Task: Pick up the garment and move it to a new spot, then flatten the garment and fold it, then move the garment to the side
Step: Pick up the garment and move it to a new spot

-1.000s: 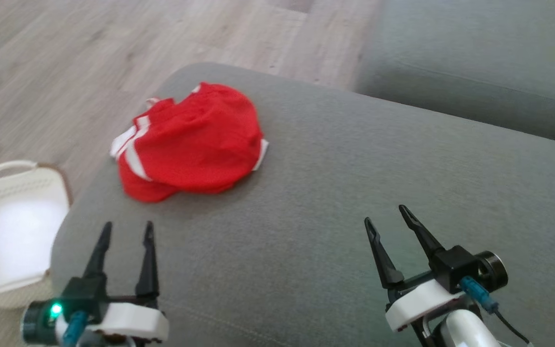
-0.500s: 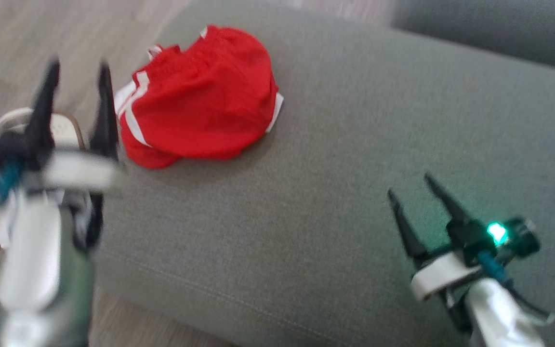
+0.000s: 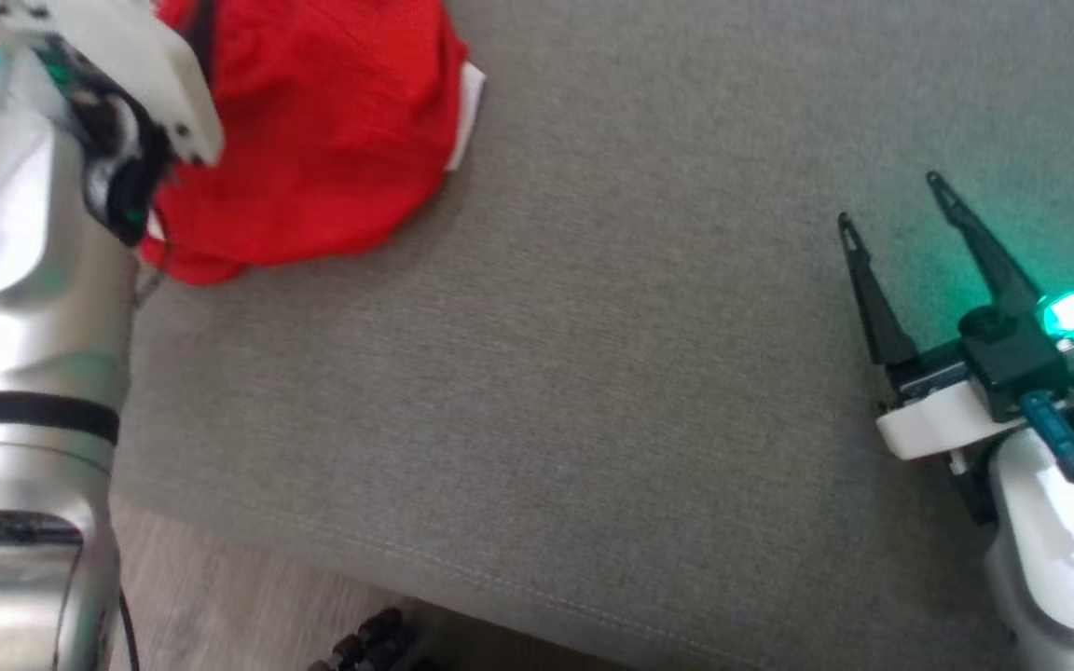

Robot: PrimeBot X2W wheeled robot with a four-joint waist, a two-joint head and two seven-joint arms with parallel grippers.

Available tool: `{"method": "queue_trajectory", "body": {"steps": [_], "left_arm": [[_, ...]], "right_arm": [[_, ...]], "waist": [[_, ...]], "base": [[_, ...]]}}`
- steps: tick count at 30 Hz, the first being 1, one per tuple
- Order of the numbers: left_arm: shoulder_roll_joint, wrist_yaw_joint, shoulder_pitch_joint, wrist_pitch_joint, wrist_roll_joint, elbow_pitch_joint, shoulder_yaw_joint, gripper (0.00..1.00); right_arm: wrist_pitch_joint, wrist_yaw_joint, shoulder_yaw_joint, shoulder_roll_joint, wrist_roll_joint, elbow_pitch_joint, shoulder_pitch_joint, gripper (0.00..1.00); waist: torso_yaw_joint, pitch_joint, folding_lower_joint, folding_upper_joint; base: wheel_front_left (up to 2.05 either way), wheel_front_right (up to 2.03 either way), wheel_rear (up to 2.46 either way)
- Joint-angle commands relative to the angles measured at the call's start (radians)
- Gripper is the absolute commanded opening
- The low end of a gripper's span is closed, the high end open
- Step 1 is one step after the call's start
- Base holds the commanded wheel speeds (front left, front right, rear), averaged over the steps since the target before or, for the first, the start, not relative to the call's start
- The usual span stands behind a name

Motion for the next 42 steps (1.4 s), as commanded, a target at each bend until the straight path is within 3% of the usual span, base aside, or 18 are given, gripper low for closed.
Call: {"method": "queue_trajectory", "body": {"steps": [1, 10, 11, 12, 13, 14, 21, 30, 36, 42], "left_arm": [[0.064, 0.001, -0.053, 0.027, -0.04, 0.004, -0.008, 1.0], [0.132, 0.001, -0.08, 0.066, -0.197, 0.123, -0.152, 1.0], [0.139, 0.001, -0.082, 0.053, -0.205, 0.128, -0.163, 0.96], [0.143, 0.001, -0.083, 0.04, -0.214, 0.132, -0.173, 0.4], [0.143, 0.001, -0.083, 0.04, -0.214, 0.132, -0.173, 0.4], [0.145, 0.001, -0.083, 0.029, -0.23, 0.137, -0.177, 0.0], [0.191, 0.001, -0.132, -0.134, -0.241, 0.101, -0.273, 0.0], [0.221, 0.001, -0.24, -0.263, -0.246, -0.006, -0.42, 0.0], [0.249, 0.001, -0.316, -0.267, -0.318, -0.151, -0.509, 0.0], [0.256, 0.001, -0.359, -0.234, -0.412, -0.283, -0.567, 0.0]], "right_arm": [[-0.008, 0.007, 0.01, -0.008, -0.009, -0.046, -0.015, 1.0], [-0.008, 0.007, -0.016, -0.016, -0.018, -0.085, -0.028, 1.0], [-0.008, 0.007, -0.018, -0.014, -0.017, -0.086, -0.026, 1.0], [-0.008, 0.007, -0.018, -0.013, -0.017, -0.087, -0.025, 1.0], [-0.008, 0.007, -0.018, -0.013, -0.017, -0.087, -0.025, 1.0], [-0.008, 0.007, -0.019, -0.011, -0.017, -0.087, -0.024, 1.0], [-0.008, 0.007, -0.034, 0.007, -0.009, -0.076, -0.018, 1.0], [-0.008, 0.007, -0.027, 0.084, 0.027, -0.051, -0.002, 1.0], [-0.008, 0.007, 0.007, 0.14, 0.063, -0.05, 0.002, 1.0], [-0.008, 0.007, 0.04, 0.164, 0.114, -0.075, -0.009, 1.0]], "waist": [[-0.026, 0.045, -0.0003, 0.0001], [-0.051, 0.102, -0.0003, 0.0001], [-0.052, 0.104, -0.0003, 0.0001], [-0.053, 0.105, -0.0003, 0.0001], [-0.053, 0.105, -0.0003, 0.0001], [-0.054, 0.106, -0.0003, 0.0001], [-0.053, 0.058, -0.0003, 0.0001], [-0.09, -0.119, -0.0003, 0.0001], [-0.2, -0.238, -0.0003, 0.0001], [-0.374, -0.291, -0.0003, 0.0001]], "base": [[0.0, 0.0, 0.0], [0.0, 0.0, 0.0], [0.0, 0.0, 0.0], [0.0, 0.0, 0.0], [0.0, 0.0, 0.0], [0.0, 0.0, 0.0], [0.0, 0.0, 0.0], [0.0, 0.0, 0.0], [0.0, 0.0, 0.0], [0.0, 0.0, 0.0]]}}
